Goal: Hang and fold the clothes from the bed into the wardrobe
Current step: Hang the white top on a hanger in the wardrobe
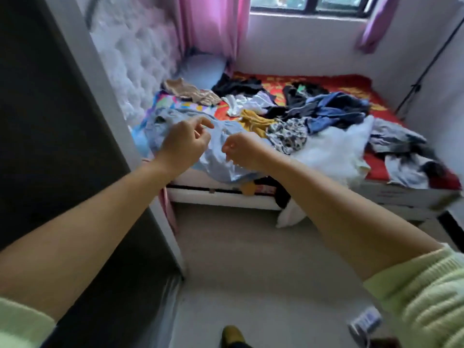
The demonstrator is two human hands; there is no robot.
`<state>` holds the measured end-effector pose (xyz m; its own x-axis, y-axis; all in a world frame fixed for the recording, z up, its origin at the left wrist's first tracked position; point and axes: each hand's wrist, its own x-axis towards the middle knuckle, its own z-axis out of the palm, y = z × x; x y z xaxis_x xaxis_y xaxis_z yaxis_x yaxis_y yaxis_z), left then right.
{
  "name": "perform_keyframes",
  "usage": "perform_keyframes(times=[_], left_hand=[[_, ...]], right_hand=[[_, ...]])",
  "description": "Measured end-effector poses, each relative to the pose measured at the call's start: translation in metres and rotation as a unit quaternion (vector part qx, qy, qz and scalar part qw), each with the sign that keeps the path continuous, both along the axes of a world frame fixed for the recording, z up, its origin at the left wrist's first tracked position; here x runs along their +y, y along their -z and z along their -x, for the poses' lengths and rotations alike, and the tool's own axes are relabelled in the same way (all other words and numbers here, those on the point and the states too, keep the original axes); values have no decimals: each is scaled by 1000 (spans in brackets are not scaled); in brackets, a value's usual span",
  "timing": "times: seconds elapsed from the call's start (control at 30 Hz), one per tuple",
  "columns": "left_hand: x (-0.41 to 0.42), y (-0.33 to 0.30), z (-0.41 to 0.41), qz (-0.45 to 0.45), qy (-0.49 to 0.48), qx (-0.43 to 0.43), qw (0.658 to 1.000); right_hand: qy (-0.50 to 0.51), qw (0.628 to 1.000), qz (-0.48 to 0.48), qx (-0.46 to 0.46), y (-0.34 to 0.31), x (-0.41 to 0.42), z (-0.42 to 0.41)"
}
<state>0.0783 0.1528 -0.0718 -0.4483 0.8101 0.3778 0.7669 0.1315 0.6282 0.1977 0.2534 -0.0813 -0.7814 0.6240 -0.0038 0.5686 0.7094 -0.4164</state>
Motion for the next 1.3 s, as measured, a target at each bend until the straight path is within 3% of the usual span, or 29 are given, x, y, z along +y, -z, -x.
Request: perform_keyframes(times=[0.1, 0.23, 0.4, 0.8, 0.93, 1.03, 1.1, 1.2, 1.3], left_hand=[[23, 10, -38, 30, 83, 19, 996], [43, 25, -93, 57, 191, 25, 980], [58, 43, -194, 104, 321, 26, 941], [61, 54, -480, 161, 554, 93, 812], [54, 65, -558, 196, 605, 100, 765], [51, 85, -613, 254, 618, 79, 739], [45, 96, -641, 301, 610, 54, 731], [31, 110, -664, 379, 585, -50, 715], [21, 121, -672, 446, 539, -142, 701]], right_hand=[[115, 993, -26, 12, 22, 7, -57], [202, 979, 24, -14, 45, -5, -139], [329, 943, 44, -34, 66, -26, -251], [598, 799, 65, -1, 77, -92, -533], [659, 752, -2, 6, 80, -108, -603], [677, 736, -2, 6, 90, -124, -646], [673, 736, 72, 9, 95, -137, -665], [673, 713, 187, 57, 104, -157, -679], [680, 708, 187, 38, 111, -166, -682]])
